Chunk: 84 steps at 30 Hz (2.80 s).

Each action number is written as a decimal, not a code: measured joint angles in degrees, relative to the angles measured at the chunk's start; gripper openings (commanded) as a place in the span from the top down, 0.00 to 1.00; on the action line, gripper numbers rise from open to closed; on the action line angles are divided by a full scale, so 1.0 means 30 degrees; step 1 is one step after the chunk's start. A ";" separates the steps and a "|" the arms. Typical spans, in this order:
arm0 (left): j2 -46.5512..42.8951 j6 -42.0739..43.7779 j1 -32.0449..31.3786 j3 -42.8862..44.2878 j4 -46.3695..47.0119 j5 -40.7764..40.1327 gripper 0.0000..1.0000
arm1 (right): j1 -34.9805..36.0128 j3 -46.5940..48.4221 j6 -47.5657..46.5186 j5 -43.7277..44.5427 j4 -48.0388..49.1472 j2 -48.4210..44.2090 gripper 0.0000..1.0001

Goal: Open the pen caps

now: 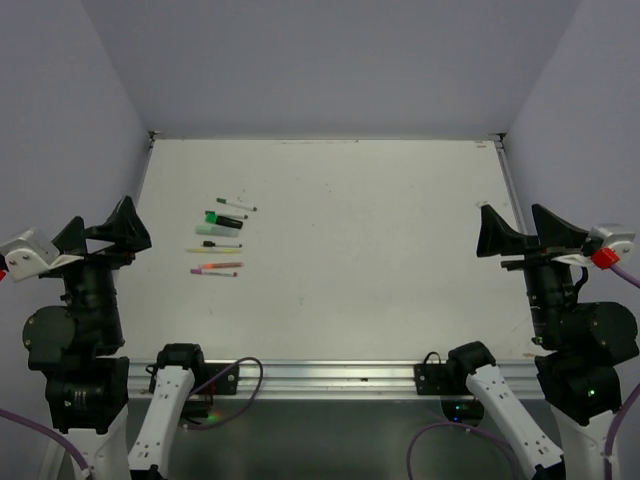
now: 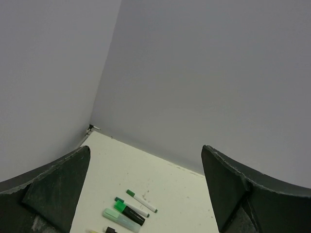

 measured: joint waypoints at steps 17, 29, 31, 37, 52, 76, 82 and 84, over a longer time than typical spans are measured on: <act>0.3985 -0.3570 0.0000 -0.3490 -0.1464 -0.0240 0.00 | 0.0000 -0.0619 0.2375 0.0583 -0.1566 0.2732 0.01; 0.9071 -0.6535 0.0000 -0.8145 -0.2084 -0.0182 0.05 | 0.0000 -0.1508 0.5836 -0.1282 -0.5180 0.7570 0.02; 0.9952 -0.7300 0.0000 -0.8772 -0.2084 -0.0466 0.09 | 0.0000 -0.1865 0.6127 -0.2186 -0.5348 0.8262 0.02; 1.2517 -0.9792 0.0000 -0.9107 -0.2004 -0.1035 0.24 | 0.0342 -0.3235 0.6630 -0.4102 -0.5442 0.8590 0.01; 1.6451 -1.3129 0.0000 -0.9500 -0.1851 -0.1035 0.49 | 0.2557 -0.4685 0.6375 -0.3402 -0.5013 0.8313 0.01; 1.9139 -1.3580 0.0117 -0.9428 -0.0481 -0.1341 0.54 | 0.3126 -0.5049 0.6025 -0.2288 -0.4750 0.8335 0.02; 1.9212 -1.3580 0.0444 -0.9435 -0.0459 -0.1384 0.63 | 0.3126 -0.5085 0.5989 -0.2244 -0.4699 0.8335 0.02; 1.9212 -1.3588 0.0466 -0.9442 -0.0459 -0.1392 0.68 | 0.3126 -0.5085 0.5982 -0.2244 -0.4699 0.8335 0.01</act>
